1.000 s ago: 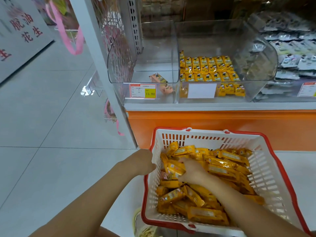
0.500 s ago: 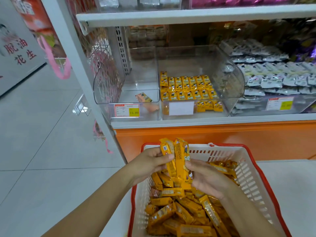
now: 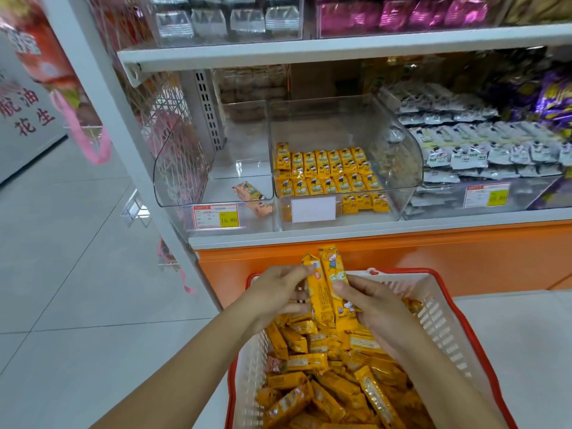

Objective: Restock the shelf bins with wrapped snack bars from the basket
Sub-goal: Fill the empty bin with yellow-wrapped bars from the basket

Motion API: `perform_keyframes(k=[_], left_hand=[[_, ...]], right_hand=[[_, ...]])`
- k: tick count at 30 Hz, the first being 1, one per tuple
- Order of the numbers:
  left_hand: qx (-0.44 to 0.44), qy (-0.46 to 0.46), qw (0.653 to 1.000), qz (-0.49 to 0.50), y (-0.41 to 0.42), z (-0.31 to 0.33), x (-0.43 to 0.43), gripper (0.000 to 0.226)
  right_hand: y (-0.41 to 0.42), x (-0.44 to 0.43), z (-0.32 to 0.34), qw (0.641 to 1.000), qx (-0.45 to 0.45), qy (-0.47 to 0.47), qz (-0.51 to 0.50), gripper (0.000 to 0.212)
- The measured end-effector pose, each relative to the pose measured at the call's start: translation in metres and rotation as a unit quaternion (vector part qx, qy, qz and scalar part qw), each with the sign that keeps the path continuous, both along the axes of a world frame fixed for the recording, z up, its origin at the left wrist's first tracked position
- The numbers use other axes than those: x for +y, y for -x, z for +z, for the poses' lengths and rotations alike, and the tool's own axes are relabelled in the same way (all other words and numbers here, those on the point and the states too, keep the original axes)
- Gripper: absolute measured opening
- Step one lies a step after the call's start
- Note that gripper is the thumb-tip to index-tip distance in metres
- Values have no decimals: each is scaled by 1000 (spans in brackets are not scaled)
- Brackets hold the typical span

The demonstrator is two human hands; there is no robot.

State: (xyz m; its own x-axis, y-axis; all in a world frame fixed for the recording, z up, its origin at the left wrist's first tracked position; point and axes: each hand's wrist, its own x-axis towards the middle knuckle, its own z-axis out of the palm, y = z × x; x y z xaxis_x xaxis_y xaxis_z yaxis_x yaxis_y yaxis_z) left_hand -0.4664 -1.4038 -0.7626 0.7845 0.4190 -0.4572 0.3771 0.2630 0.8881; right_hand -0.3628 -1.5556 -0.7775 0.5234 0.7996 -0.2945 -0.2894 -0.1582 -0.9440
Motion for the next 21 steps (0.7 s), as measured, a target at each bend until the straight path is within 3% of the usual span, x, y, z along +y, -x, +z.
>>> perform_keyframes(k=[4, 6, 9, 15, 17, 19, 21], left_hand=[[-17, 81, 996, -26, -5, 8, 5, 14], [-20, 92, 995, -35, -7, 12, 3, 27], [-25, 103, 993, -48, -11, 16, 1, 49], [-40, 77, 996, -18, -23, 25, -6, 45], [-61, 59, 996, 14, -27, 29, -9, 34], [-81, 35, 995, 43, -32, 35, -12, 22], [-103, 18, 993, 59, -36, 42, -15, 15]], right_hand=[[-8, -3, 3, 1000, 10, -5, -25, 38], [-9, -5, 9, 999, -6, -4, -35, 39], [-8, -6, 16, 992, -100, 29, -73, 40], [2, -8, 18, 966, -240, 20, -94, 44], [5, -7, 21, 934, -339, 50, -98, 60], [10, -4, 26, 881, -454, 99, -93, 84], [13, 2, 30, 822, -546, 120, -106, 88]])
